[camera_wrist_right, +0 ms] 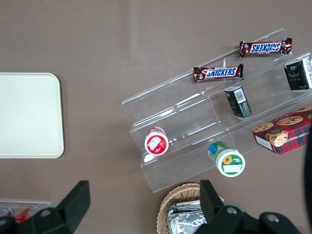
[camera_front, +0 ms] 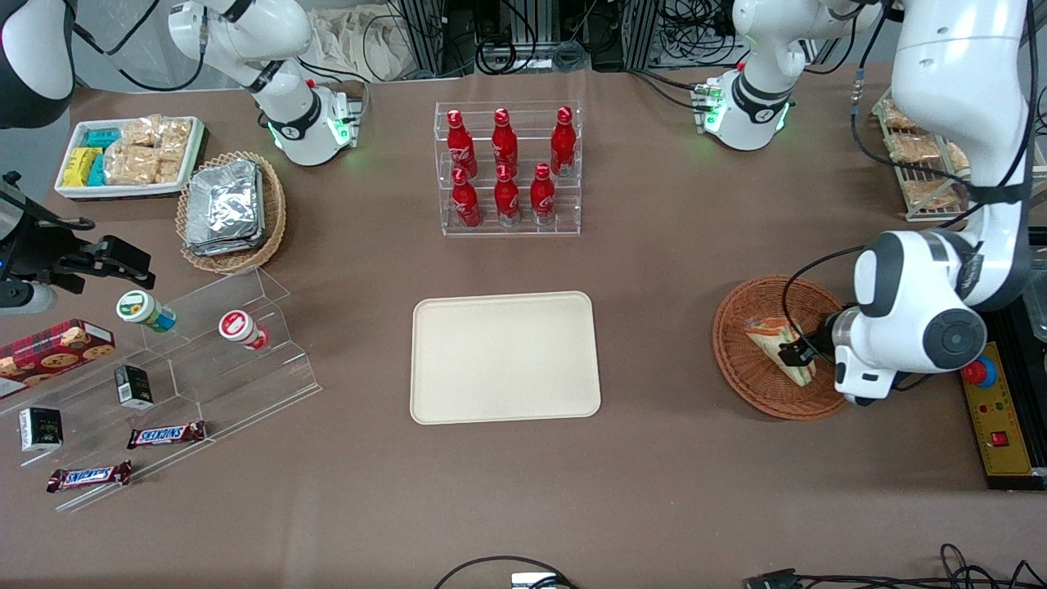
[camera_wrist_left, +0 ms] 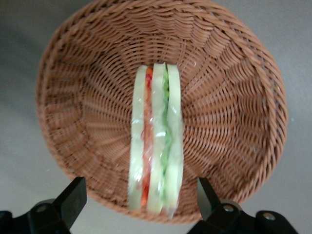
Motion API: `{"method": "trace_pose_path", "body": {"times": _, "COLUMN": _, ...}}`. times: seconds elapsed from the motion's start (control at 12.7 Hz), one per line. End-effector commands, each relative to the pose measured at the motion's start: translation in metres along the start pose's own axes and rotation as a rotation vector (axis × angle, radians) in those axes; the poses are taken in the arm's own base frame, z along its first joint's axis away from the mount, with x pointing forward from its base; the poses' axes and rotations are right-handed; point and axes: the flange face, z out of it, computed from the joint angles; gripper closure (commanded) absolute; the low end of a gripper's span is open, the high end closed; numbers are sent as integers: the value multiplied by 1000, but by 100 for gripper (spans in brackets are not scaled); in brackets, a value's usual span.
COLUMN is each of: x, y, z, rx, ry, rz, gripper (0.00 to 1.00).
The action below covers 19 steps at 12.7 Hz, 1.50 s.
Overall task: Place sandwich from basket to tray
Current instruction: 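Lower the left gripper and close it on the wrapped sandwich, lifting it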
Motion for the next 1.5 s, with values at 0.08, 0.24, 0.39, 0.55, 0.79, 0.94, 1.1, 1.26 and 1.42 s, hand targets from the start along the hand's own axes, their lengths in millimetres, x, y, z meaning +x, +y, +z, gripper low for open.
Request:
{"method": "trace_pose_path", "body": {"times": 0.08, "x": -5, "y": -2, "z": 40, "rx": -42, "ry": 32, "rz": -29, "gripper": 0}}
{"method": "trace_pose_path", "body": {"times": 0.24, "x": -7, "y": -3, "z": 58, "rx": -54, "ry": 48, "rz": -31, "gripper": 0}}
{"method": "trace_pose_path", "body": {"times": 0.39, "x": -7, "y": -4, "z": 59, "rx": -56, "ry": 50, "rz": -33, "gripper": 26}}
{"method": "trace_pose_path", "body": {"times": 0.55, "x": -7, "y": -4, "z": 51, "rx": -62, "ry": 58, "rz": -32, "gripper": 91}}
{"method": "trace_pose_path", "body": {"times": 0.79, "x": -17, "y": -7, "z": 11, "rx": -60, "ry": 73, "rz": 40, "gripper": 100}}
{"method": "trace_pose_path", "body": {"times": 0.94, "x": -26, "y": -9, "z": -30, "rx": -49, "ry": 70, "rz": 171, "gripper": 100}}
{"method": "trace_pose_path", "body": {"times": 1.1, "x": -36, "y": -9, "z": -75, "rx": -37, "ry": 76, "rz": 410, "gripper": 100}}
{"method": "trace_pose_path", "body": {"times": 1.26, "x": -43, "y": -2, "z": -116, "rx": -19, "ry": 67, "rz": 613, "gripper": 100}}
{"method": "trace_pose_path", "body": {"times": 1.42, "x": -58, "y": 14, "z": -144, "rx": -17, "ry": 70, "rz": 807, "gripper": 100}}
